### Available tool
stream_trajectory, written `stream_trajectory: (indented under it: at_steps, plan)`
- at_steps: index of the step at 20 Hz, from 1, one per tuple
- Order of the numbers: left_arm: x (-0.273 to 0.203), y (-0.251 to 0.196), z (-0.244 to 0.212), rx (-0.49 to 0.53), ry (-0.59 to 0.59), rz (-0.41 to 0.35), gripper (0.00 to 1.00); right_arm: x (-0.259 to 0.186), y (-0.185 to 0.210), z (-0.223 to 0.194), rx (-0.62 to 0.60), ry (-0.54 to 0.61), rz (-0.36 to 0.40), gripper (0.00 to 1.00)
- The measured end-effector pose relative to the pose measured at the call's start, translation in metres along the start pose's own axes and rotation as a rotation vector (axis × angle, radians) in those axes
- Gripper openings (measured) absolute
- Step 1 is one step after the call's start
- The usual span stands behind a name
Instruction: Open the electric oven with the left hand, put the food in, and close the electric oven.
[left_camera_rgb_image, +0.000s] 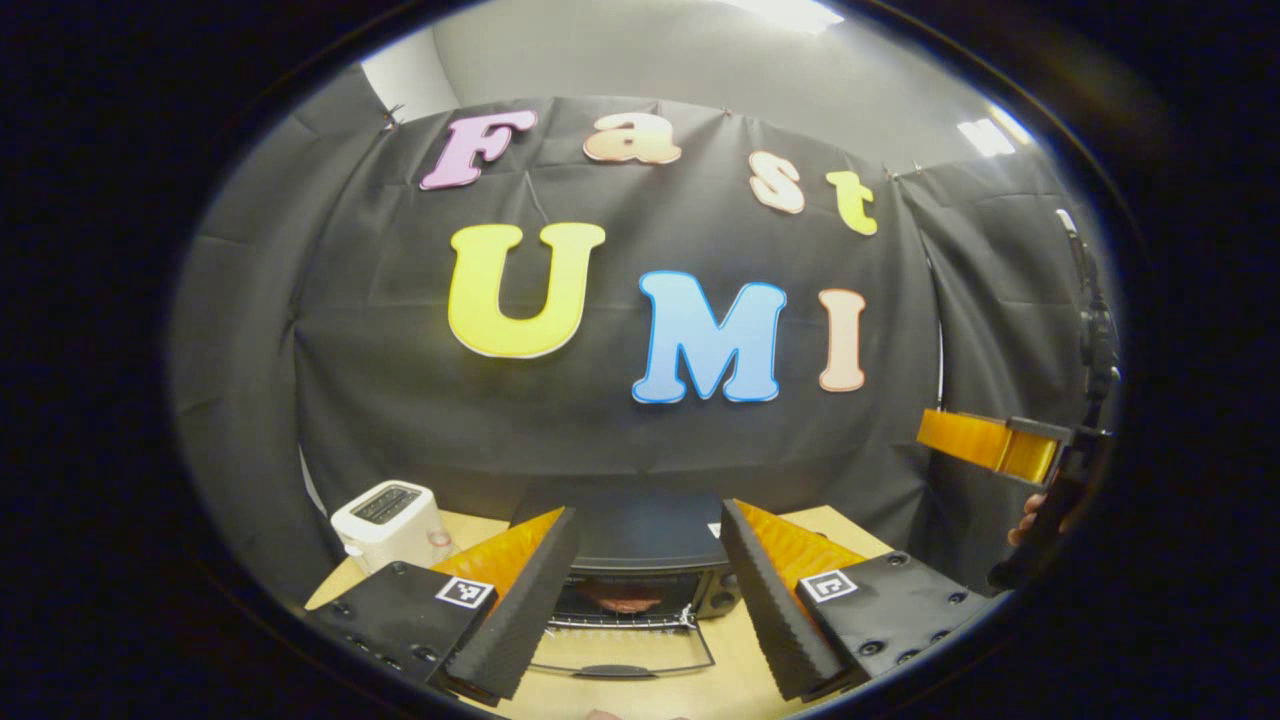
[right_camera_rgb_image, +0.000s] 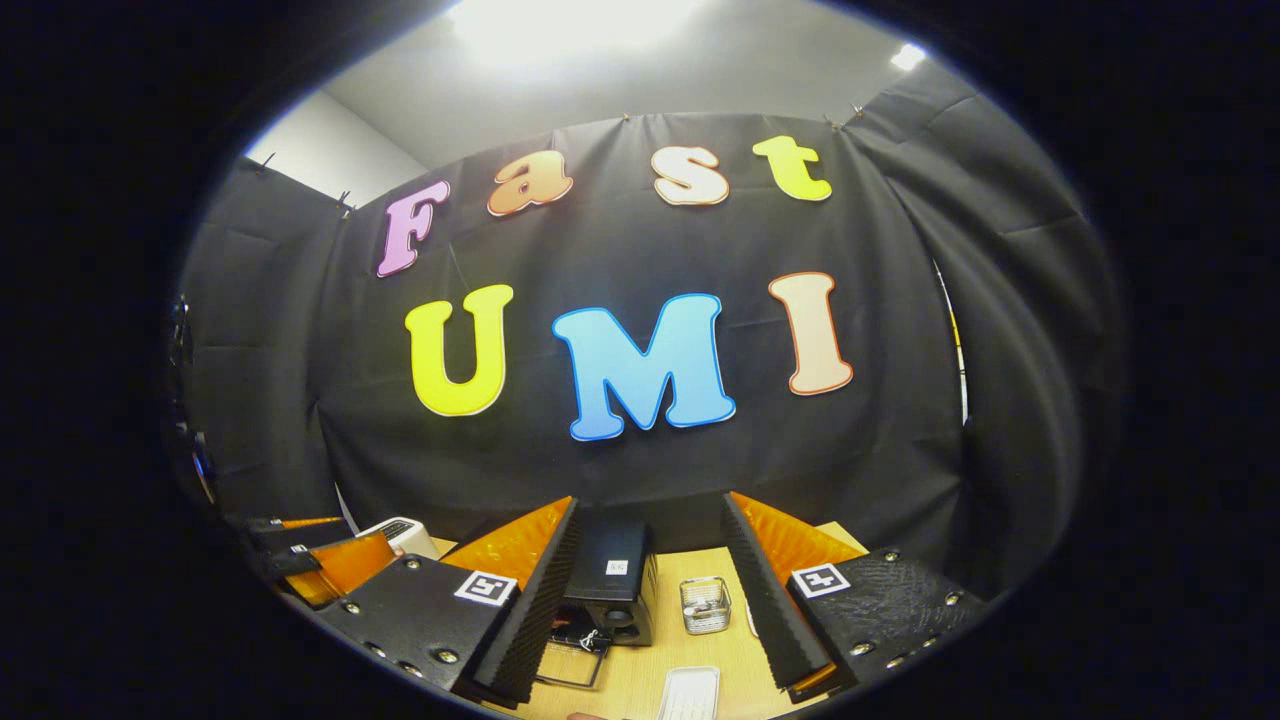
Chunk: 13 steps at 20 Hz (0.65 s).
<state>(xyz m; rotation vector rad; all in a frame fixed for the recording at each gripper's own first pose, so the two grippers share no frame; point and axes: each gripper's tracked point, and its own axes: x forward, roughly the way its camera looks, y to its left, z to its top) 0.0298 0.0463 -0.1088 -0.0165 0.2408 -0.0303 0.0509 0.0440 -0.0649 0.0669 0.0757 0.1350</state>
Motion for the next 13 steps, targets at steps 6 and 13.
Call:
stream_trajectory:
  at_steps: [6,13]
  plan:
    - [0.014,-0.002,-0.069,-0.022,0.180,0.018,0.92,-0.003,-0.012,0.015,0.006,-0.024,-0.021,0.85]
    - [0.018,-0.001,-0.162,-0.019,0.419,0.012,0.92,-0.007,-0.024,0.028,0.004,-0.047,-0.050,0.85]
